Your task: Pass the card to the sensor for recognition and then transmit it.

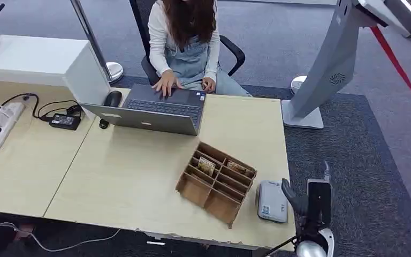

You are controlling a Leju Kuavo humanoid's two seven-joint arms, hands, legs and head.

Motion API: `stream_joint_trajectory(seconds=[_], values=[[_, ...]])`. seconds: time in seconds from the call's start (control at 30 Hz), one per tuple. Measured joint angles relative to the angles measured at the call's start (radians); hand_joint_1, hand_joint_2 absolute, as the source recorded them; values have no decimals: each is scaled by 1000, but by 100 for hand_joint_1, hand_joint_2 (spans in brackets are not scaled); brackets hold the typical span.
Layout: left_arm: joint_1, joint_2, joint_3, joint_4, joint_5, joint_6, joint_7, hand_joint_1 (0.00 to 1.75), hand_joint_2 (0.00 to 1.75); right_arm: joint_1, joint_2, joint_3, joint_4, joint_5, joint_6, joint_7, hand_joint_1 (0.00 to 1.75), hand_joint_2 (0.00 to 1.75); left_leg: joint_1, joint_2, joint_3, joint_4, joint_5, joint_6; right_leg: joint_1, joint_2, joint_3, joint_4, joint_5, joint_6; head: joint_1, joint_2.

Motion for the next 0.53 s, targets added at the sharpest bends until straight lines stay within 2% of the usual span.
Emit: stream_joint_trajectory(seconds=[0.1,0.2,0.3,0.47,0.53], values=[[0,0,0,0,3,0,-10,0,0,1,0,0,-4,-45,64,-26,0,175,0,0,0,0,0,0,0,0,0,0,0,0,0,0],[1,0,0,0,16,0,-27,0,0,1,-1,1,-10,-105,157,-49,0,175,0,0,0,0,0,0,0,0,0,0,0,0,0,0],[2,0,0,0,22,0,-30,0,0,2,-1,1,-13,-117,173,-55,0,175,0,0,0,0,0,0,0,0,0,0,0,0,0,0],[4,0,1,0,43,-1,-74,0,0,4,-2,3,-48,-195,293,-89,0,175,0,0,0,0,0,0,0,0,0,0,0,0,0,0],[4,0,1,0,43,0,-88,0,0,4,-1,5,-75,-195,312,-90,0,175,0,0,0,0,0,0,0,0,0,0,0,0,0,0]])
